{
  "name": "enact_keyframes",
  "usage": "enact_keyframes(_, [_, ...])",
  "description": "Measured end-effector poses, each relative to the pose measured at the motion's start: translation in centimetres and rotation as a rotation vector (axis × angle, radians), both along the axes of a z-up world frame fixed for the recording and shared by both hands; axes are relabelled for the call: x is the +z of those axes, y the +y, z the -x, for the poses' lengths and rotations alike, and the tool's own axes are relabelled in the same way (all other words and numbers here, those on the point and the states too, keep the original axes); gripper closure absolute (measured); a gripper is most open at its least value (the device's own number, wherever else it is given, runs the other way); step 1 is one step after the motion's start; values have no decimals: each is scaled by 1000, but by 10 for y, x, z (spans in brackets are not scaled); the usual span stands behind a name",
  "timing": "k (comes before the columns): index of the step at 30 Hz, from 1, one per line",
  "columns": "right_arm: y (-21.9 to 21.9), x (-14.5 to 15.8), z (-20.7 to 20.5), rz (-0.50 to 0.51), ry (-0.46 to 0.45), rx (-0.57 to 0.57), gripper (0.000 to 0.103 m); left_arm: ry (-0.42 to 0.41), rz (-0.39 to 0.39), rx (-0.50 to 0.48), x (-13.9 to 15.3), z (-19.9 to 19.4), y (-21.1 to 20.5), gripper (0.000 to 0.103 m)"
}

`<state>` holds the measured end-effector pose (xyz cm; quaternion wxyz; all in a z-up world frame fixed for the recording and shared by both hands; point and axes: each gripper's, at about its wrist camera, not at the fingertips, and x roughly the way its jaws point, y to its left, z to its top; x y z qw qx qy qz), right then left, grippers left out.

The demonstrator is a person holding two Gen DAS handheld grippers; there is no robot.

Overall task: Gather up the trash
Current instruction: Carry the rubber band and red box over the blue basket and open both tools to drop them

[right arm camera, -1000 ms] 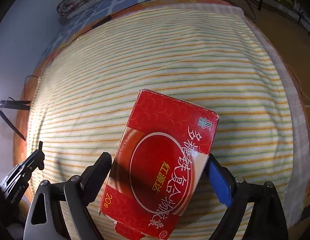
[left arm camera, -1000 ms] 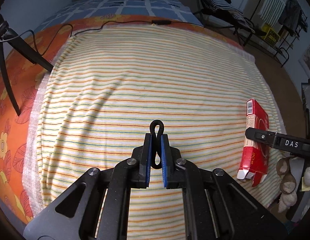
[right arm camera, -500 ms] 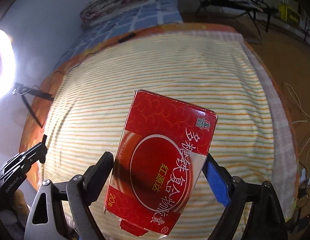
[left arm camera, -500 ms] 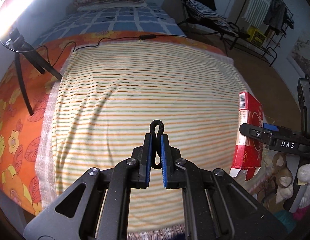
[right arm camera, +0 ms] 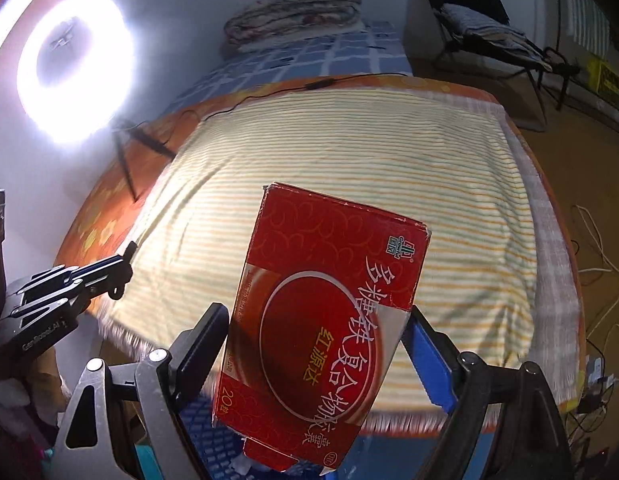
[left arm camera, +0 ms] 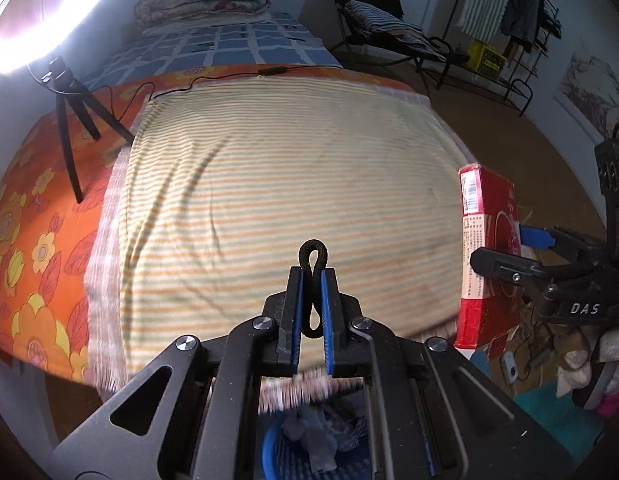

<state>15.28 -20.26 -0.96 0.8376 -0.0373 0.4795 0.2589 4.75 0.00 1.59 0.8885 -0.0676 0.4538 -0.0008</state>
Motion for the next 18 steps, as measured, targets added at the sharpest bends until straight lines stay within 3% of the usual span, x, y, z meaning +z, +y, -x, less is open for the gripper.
enact_keyframes(7, [-2,-14,47,-12,-7,46,15,34,-3,-21,-22,43,-13,96])
enact_keyframes(18, [-1,-52,91,30,18,89,15,142,36,-22,-82,95,-27,96])
